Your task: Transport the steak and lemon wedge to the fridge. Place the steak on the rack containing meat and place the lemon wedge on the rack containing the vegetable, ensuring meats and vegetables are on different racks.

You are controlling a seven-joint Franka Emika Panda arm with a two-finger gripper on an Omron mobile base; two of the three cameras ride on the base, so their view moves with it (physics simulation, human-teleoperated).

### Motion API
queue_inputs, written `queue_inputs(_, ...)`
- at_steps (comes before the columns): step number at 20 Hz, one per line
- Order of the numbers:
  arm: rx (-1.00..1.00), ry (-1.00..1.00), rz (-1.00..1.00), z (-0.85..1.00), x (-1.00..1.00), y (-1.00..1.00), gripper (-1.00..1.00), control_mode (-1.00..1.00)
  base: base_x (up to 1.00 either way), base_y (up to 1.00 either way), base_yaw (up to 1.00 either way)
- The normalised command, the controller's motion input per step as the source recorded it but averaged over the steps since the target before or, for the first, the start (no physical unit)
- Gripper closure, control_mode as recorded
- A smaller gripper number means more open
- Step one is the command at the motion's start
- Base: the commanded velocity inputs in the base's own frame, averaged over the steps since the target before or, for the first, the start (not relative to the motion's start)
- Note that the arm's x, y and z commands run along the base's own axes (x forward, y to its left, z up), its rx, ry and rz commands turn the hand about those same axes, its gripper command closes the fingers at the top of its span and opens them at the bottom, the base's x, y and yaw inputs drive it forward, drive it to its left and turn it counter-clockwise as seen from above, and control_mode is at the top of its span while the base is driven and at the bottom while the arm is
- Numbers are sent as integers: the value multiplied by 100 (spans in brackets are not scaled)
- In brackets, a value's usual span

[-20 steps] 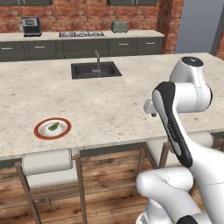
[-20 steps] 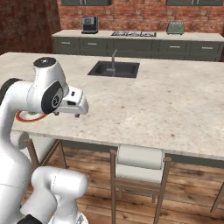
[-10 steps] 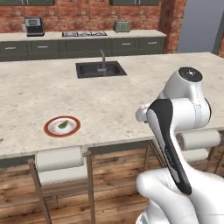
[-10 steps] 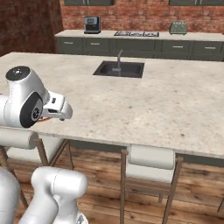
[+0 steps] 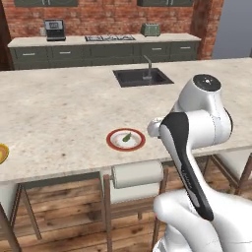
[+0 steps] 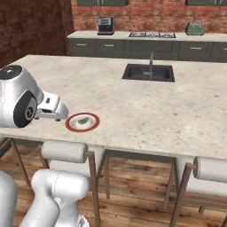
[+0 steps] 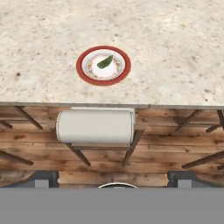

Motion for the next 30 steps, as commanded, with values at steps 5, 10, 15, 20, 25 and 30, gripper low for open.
queue_inputs(5, 0, 0, 0, 0, 0, 0, -100, 100, 100, -20, 0)
queue_inputs(10, 0, 0, 0, 0, 0, 0, -100, 100, 100, 26, 0)
queue_inputs(15, 0, 0, 0, 0, 0, 0, -100, 100, 100, 33, -2)
queue_inputs(20, 0, 9, -3, -52, 80, 26, -100, -100, 20, 6, 0)
queue_inputs(25, 0, 17, -13, -71, 100, 34, -100, -100, 0, 0, 0)
queue_inputs(30, 0, 8, -24, -57, 93, 11, -100, -100, 0, 0, 0)
